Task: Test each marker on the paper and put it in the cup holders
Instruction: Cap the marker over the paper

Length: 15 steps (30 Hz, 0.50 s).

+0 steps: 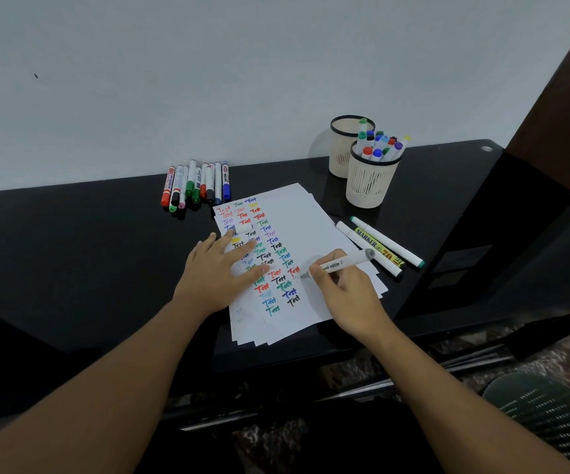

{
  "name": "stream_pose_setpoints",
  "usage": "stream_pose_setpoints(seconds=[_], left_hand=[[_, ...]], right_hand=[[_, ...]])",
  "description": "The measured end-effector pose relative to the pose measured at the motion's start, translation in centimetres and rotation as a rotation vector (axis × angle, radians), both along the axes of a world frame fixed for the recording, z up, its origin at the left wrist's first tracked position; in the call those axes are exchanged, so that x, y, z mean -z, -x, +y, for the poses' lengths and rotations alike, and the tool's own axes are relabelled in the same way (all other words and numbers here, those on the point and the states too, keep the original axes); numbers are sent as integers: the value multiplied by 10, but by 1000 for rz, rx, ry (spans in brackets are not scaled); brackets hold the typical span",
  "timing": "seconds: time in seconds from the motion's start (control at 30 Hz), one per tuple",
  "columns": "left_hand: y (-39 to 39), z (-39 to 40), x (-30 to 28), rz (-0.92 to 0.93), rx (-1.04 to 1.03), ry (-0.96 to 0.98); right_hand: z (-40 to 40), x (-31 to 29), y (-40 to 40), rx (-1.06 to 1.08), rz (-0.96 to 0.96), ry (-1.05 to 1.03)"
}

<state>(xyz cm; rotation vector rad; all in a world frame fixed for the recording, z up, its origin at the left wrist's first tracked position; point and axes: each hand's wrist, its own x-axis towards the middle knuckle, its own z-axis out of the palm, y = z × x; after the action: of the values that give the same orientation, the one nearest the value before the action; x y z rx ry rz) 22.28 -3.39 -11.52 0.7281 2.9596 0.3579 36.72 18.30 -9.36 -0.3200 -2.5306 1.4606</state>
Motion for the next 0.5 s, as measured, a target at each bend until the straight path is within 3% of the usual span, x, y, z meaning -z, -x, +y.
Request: stream_pose_setpoints(seconds=[0.13,0.33,0.5], left_hand=[[-2,0,-1,-2,1,-5],[0,0,-2,-4,2,-14],[0,-1,-2,4,-5,-175]], right_hand=[[0,1,-1,37,37,-18],[4,0,1,136,191,266],[3,-2,2,88,180,290]])
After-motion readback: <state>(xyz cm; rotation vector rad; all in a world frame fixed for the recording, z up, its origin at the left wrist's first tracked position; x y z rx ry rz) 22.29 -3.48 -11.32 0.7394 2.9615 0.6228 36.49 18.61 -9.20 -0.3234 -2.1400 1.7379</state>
